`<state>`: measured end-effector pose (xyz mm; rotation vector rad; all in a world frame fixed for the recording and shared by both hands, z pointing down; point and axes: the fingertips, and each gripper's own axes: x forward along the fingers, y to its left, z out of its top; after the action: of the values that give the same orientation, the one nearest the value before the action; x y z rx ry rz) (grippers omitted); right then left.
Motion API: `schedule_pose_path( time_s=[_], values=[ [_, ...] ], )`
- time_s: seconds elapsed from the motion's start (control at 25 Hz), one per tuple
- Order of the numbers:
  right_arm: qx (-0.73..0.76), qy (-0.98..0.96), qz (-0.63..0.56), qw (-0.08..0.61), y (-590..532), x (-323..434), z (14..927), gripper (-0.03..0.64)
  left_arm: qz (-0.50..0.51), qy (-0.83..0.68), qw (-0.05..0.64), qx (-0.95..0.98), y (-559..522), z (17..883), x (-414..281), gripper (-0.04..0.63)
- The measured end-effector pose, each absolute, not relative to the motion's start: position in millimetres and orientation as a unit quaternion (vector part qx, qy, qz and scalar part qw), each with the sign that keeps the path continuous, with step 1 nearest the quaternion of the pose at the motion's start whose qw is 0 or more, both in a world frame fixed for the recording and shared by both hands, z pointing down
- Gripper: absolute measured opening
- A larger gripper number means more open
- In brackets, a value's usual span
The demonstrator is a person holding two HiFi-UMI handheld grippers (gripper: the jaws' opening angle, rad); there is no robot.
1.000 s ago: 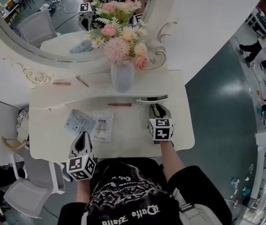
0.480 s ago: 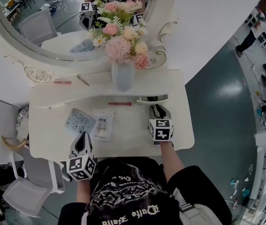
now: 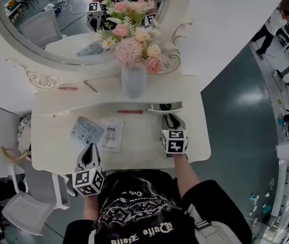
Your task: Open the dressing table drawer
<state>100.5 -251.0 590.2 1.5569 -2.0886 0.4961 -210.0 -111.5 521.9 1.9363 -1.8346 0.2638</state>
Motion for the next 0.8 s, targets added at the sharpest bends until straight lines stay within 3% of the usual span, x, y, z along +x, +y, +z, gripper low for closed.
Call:
schedule_pose_path(
  time_s=[0.8],
  values=[
    [0.571, -0.763, 0.183, 0.241, -239, 101, 590, 0.1, 0.094, -0.664, 0.232, 0.705, -108, 524, -209, 0.017]
  ],
)
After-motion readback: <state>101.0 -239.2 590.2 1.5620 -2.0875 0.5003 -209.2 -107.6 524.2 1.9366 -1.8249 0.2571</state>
